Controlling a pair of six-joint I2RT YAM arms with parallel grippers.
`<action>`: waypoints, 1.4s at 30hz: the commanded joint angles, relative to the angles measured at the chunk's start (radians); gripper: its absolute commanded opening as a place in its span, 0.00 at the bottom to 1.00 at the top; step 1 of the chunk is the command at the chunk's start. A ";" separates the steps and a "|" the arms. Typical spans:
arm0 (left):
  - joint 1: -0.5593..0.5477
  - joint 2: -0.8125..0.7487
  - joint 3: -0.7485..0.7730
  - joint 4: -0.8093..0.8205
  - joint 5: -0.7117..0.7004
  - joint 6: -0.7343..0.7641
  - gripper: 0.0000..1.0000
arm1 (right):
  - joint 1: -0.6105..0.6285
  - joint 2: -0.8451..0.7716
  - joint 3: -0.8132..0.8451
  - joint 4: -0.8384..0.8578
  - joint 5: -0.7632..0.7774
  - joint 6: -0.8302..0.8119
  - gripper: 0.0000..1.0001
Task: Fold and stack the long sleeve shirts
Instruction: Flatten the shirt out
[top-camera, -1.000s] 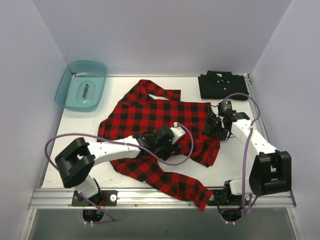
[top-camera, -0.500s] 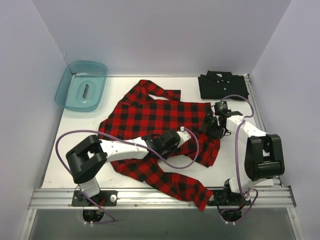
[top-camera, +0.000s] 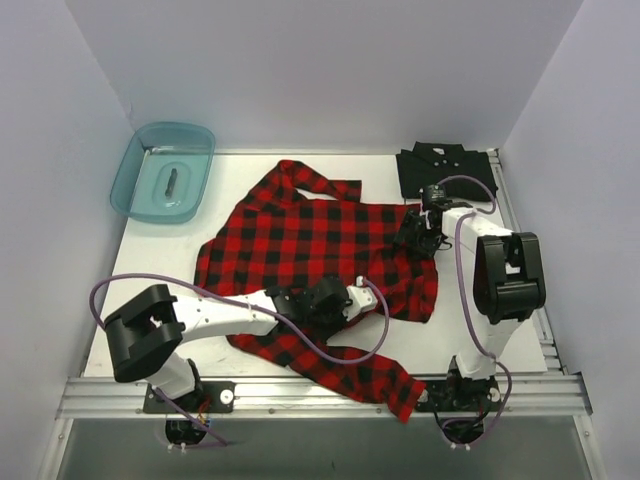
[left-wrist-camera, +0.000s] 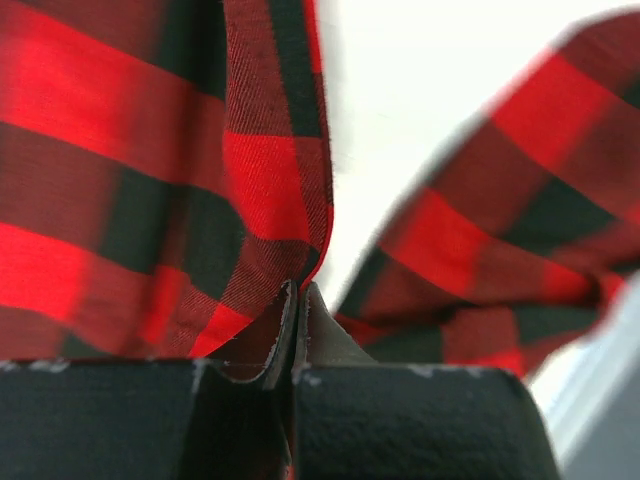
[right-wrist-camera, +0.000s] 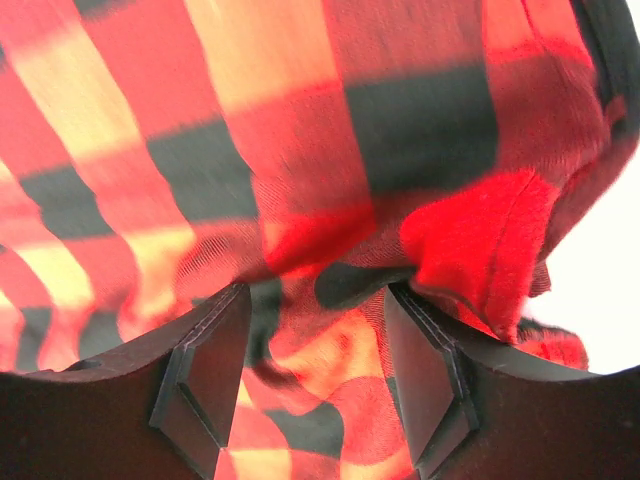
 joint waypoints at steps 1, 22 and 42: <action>-0.018 -0.039 -0.018 -0.035 0.150 -0.041 0.00 | -0.016 0.071 0.080 0.001 0.009 0.012 0.56; 0.149 -0.226 0.102 -0.239 0.186 -0.262 0.79 | 0.016 -0.416 -0.108 -0.205 0.101 -0.046 0.59; 1.008 0.086 0.014 -0.093 0.181 -0.504 0.73 | 0.013 -0.641 -0.581 -0.203 0.116 0.253 0.55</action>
